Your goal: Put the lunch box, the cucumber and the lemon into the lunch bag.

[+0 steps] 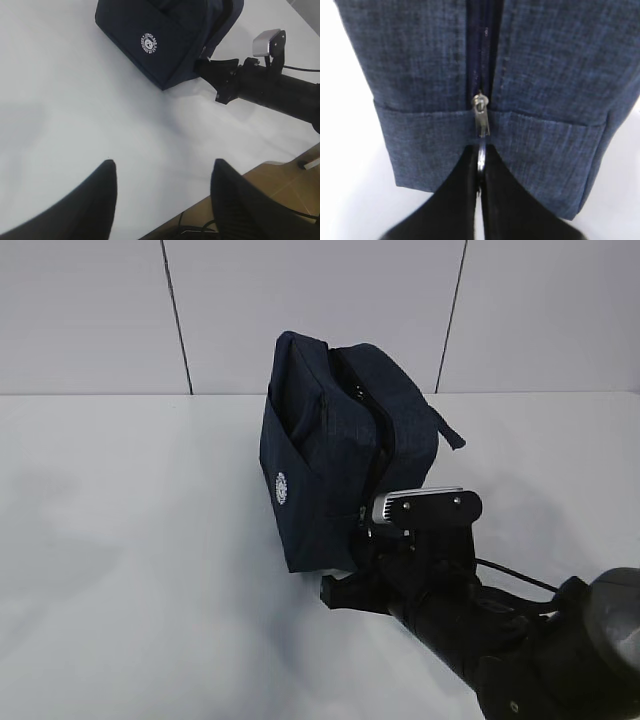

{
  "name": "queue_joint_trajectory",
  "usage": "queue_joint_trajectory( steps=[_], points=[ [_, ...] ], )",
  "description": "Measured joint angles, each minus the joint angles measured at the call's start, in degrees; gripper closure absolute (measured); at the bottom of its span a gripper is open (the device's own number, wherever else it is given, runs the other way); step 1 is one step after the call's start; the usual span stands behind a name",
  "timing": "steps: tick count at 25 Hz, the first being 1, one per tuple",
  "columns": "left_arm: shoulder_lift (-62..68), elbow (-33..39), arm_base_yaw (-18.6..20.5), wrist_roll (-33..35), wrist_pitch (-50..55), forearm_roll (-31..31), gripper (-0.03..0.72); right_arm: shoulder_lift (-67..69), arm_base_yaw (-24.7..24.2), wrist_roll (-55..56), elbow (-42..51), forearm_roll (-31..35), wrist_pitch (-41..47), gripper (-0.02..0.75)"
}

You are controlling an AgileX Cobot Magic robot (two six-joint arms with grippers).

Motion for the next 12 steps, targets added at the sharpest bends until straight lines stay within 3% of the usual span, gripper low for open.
queue_joint_trajectory(
  steps=[12],
  points=[
    [0.0, 0.0, 0.0, 0.0, 0.0, 0.0, 0.254, -5.5, 0.0, -0.4, 0.0, -2.8, 12.6, 0.730]
  ],
)
